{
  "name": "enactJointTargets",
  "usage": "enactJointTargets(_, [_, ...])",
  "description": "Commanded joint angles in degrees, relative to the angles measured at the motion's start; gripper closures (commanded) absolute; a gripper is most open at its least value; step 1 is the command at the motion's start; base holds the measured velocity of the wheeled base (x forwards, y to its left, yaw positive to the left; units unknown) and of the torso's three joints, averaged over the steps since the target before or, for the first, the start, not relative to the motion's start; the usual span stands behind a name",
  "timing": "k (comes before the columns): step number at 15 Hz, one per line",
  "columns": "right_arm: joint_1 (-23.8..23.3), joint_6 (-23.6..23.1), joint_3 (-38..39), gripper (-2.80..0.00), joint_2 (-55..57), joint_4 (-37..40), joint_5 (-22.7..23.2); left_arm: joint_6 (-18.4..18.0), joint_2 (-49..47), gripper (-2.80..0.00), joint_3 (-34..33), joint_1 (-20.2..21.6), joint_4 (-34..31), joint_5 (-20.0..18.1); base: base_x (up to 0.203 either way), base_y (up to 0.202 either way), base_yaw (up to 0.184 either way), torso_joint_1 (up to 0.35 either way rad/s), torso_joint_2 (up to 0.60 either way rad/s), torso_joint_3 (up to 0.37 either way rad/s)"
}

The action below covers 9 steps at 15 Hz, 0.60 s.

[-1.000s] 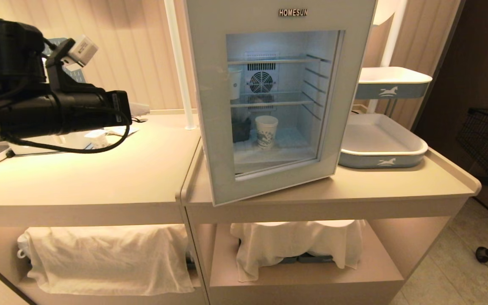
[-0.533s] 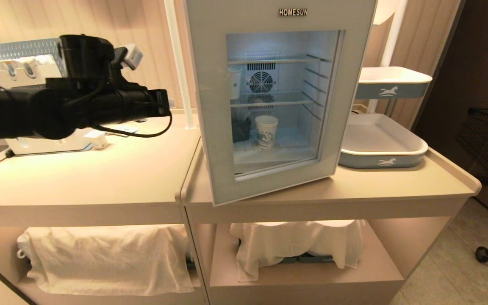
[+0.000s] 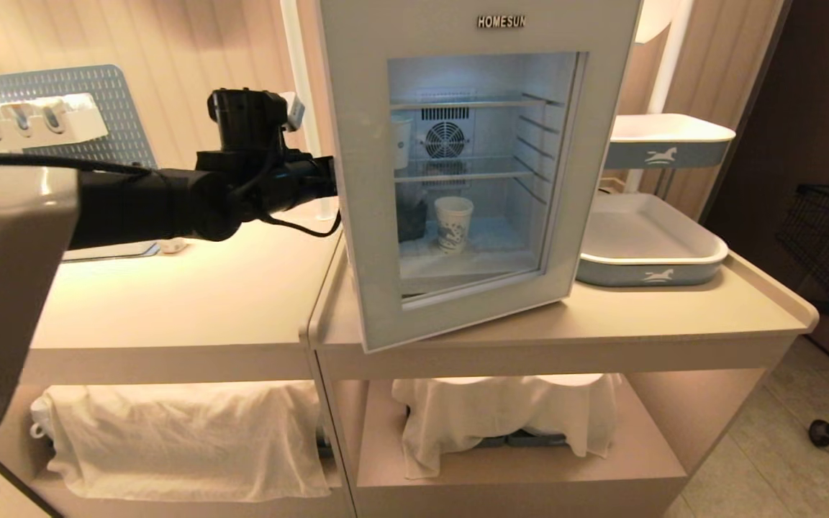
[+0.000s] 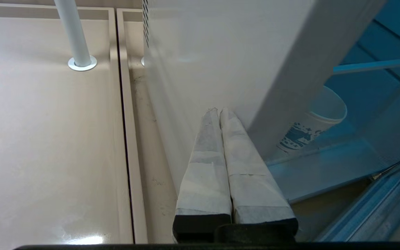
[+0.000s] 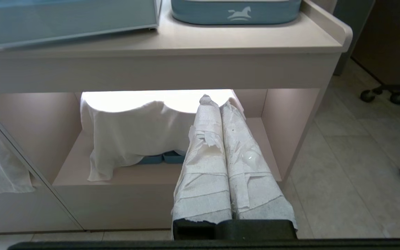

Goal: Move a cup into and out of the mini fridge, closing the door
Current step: Open the freezer door

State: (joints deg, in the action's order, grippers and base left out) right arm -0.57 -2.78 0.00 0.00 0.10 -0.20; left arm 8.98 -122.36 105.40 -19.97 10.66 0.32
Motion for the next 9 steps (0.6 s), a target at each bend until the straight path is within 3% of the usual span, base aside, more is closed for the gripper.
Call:
enactJointTargets(1, [-0.04,-0.03,1.05,0.00,0.09,-0.01,0.03,0.07,-1.92,0.00,0.42,-0.34,0.06,-0.49,0.000,0.000,0.000,0.000,0.00,0.000])
enactJointTargets(9, [-0.04,-0.03,1.05,0.00,0.09,-0.01,0.03,0.38,2.07,0.00,-2.82,-0.46,0.00,-0.51,0.000,0.000,0.000,0.000,0.00,0.000])
